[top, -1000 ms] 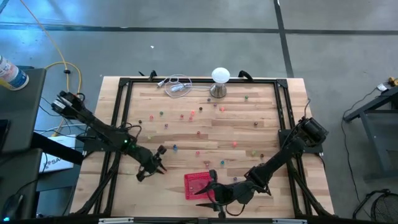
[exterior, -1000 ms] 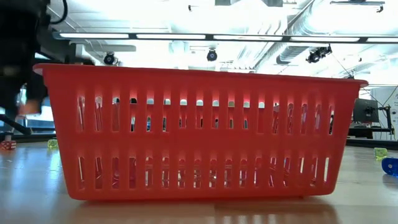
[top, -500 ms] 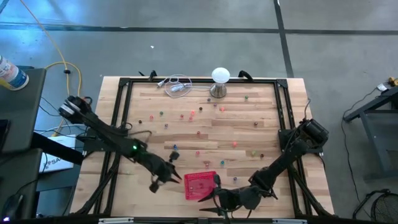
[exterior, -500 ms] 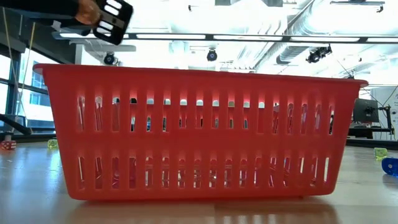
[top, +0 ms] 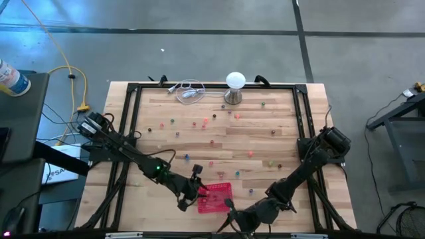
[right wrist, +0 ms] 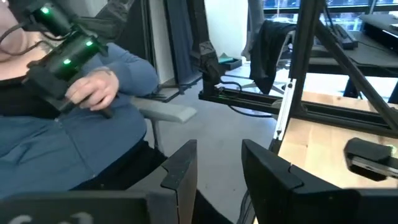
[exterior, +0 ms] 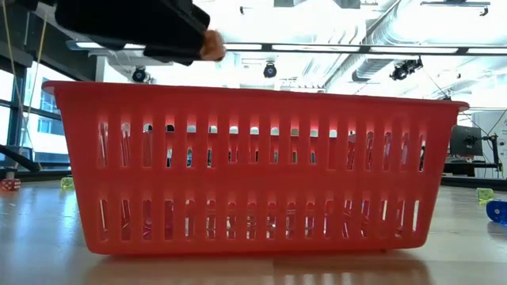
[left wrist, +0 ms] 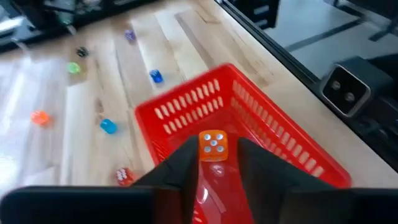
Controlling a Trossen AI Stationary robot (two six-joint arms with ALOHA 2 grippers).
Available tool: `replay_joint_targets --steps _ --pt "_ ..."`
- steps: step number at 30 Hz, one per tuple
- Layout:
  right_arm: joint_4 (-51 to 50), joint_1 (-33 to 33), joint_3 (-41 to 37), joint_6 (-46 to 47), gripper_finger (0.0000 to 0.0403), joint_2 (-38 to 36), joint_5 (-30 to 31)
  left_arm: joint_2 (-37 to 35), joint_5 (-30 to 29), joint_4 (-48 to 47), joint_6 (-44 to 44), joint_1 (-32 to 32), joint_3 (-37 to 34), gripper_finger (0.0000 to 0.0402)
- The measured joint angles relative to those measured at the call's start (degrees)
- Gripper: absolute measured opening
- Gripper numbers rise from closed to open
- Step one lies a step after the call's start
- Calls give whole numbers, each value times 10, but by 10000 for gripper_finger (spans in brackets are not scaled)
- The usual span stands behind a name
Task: Pick & Place Dice
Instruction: Put the orange dice into the red bin, then put the dark blue dice into the red bin
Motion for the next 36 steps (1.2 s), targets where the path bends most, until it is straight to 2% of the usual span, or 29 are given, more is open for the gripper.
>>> replay_joint_targets --steps 5,8,10,12,14,16,20,27,36 --pt "0 0 0 1 115 0 16 0 6 6 -5 0 0 169" --pt "-1 -2 0 -2 113 0 21 0 43 5 -23 1 0 184" --pt "-4 -3 0 -14 112 0 60 0 49 5 -27 0 0 187" --pt "-27 -4 0 -13 112 0 129 0 50 6 -27 -4 0 188" --pt "-68 -10 0 7 112 0 198 0 50 11 -27 -6 0 188" --pt "-104 -20 0 47 112 1 228 0 50 14 -27 -6 0 188" --pt "-120 -42 0 87 112 18 225 0 49 14 -50 -6 0 189" --pt "-119 -68 0 93 112 45 192 0 48 22 -51 -6 0 189" --pt "-147 -69 0 90 112 49 194 0 48 34 -52 -6 0 189"
